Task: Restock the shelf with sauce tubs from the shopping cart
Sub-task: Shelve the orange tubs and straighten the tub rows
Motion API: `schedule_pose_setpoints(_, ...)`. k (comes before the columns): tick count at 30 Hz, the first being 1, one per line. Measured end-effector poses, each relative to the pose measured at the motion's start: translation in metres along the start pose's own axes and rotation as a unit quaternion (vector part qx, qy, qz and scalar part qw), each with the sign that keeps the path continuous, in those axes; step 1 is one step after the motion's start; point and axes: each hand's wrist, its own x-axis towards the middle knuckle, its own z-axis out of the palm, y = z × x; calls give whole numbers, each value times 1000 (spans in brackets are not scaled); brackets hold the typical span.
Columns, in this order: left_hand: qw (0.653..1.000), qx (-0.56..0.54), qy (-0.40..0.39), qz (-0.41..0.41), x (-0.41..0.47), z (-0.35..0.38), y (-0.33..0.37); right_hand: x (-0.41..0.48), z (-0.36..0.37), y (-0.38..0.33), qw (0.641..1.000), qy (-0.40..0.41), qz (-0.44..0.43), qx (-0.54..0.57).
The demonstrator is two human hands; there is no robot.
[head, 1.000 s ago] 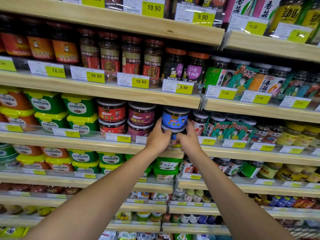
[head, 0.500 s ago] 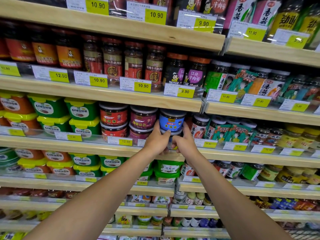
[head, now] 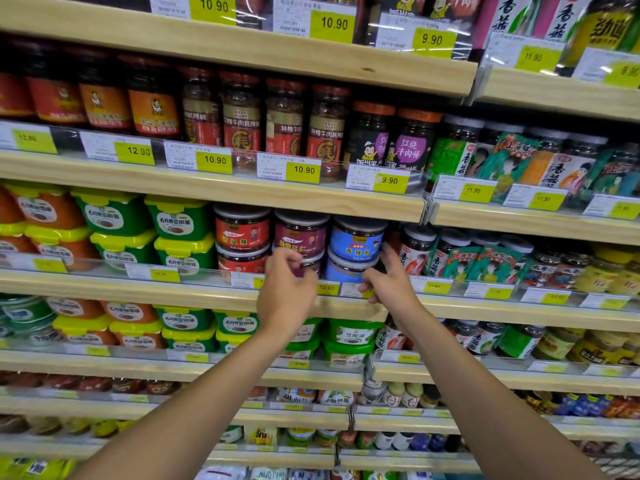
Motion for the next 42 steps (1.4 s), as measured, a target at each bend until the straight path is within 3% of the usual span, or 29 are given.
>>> schedule_pose_setpoints(4,994,29,108,2,18,-35,-24,7,5,-1,1000,20,-8,-2)
schedule_pose_setpoints(9,979,123,110,121,21,-50,-34,16,14,3,999,41,-21,-29)
schedule_pose_setpoints(12,983,74,149,72,28,-59,-39,18,16,6,998,37,-31,-35)
schedule_pose_setpoints(15,987,82,129,39,35,-67,-50,20,16,8,998,47,-32,-38)
schedule_pose_setpoints(20,990,113,82,29,44,-73,-49,20,21,14,995,68,-48,-50)
schedule_pose_setpoints(31,985,142,96,33,50,-68,-48,17,29,11,992,92,-46,-77)
schedule_pose_setpoints(42,980,158,119,-12,46,-62,-35,12,28,6,983,114,-44,-138)
